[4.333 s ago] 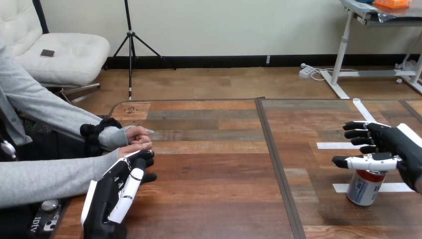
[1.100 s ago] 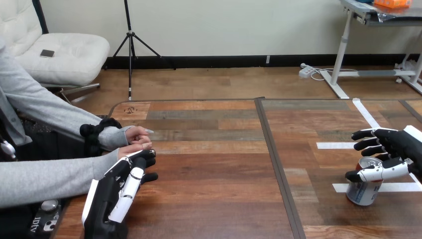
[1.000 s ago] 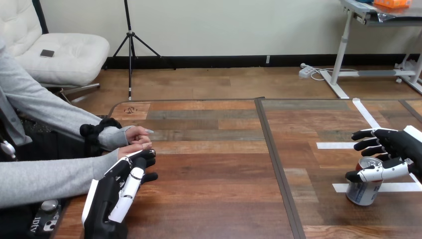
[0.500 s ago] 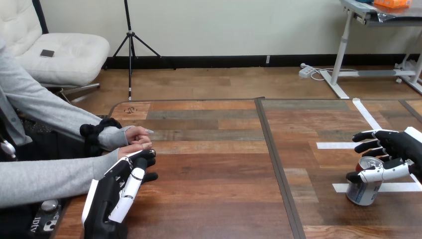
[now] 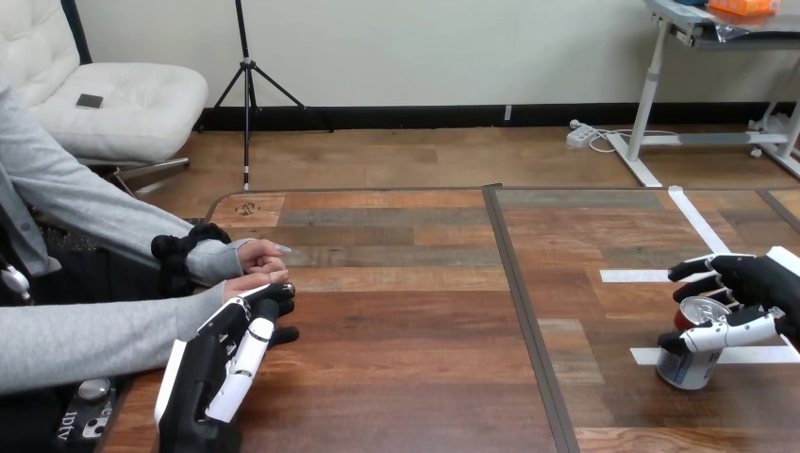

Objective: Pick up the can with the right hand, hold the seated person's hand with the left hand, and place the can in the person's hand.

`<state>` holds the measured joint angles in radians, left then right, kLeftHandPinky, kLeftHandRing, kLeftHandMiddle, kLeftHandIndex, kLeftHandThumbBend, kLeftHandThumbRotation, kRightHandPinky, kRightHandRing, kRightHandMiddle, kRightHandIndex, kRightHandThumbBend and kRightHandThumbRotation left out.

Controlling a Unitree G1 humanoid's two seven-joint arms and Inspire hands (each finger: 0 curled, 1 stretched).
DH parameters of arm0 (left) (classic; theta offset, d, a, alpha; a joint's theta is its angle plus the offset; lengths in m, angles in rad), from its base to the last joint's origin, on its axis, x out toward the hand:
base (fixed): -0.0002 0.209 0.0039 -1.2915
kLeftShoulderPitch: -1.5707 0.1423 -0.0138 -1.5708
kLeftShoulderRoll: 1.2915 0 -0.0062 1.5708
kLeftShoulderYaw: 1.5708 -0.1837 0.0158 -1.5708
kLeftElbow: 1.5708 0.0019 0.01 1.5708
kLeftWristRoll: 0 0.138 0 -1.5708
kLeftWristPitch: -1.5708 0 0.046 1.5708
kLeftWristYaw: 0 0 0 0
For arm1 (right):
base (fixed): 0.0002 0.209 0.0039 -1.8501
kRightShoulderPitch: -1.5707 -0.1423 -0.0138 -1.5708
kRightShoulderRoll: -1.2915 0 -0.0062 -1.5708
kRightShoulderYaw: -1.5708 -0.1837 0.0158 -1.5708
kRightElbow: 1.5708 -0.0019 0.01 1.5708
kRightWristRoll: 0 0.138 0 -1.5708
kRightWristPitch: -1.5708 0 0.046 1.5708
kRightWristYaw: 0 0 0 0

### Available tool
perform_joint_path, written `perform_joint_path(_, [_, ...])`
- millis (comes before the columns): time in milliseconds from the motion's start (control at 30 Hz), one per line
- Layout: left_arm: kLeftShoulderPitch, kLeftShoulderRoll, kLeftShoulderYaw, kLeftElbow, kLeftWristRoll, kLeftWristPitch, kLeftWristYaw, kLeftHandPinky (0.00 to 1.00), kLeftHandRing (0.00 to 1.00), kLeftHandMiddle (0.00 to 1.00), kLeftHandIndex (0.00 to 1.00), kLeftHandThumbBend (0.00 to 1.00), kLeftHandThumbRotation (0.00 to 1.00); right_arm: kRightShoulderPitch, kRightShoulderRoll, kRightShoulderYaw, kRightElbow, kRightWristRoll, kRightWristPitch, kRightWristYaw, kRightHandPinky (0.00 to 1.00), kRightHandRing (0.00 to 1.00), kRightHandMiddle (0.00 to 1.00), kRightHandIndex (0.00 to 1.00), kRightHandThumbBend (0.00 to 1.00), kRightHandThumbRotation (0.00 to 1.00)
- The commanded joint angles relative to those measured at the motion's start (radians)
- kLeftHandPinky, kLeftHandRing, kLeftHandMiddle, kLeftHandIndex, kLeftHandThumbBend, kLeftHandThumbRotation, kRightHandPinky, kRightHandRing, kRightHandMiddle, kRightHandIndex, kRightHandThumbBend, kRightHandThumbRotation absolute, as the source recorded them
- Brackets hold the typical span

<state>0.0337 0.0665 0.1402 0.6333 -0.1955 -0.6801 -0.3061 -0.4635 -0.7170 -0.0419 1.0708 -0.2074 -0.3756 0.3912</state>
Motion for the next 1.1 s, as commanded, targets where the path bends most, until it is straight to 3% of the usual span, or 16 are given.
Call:
perform_joint_path(0, [-0.065, 0.013, 0.009, -0.026, -0.008, -0.015, -0.005, 0.70, 0.81, 0.79, 0.67, 0.40, 0.63, -0.029, -0.039, 0.006, -0.048, -0.002, 0.000, -0.004, 0.69, 0.71, 0.72, 0.75, 1.00, 0.00])
perform_joint_path(767, [-0.065, 0.017, 0.010, -0.025, 0.002, -0.019, 0.008, 0.70, 0.80, 0.77, 0.65, 0.41, 0.63, -0.033, -0.037, 0.014, -0.028, -0.009, 0.005, -0.001, 0.67, 0.68, 0.70, 0.73, 1.00, 0.00])
perform_joint_path(1067, [-0.065, 0.018, 0.009, -0.024, 0.001, -0.021, 0.004, 0.69, 0.80, 0.78, 0.65, 0.41, 0.64, -0.029, -0.034, 0.006, -0.040, 0.003, 0.030, 0.008, 0.68, 0.68, 0.70, 0.73, 1.00, 0.00])
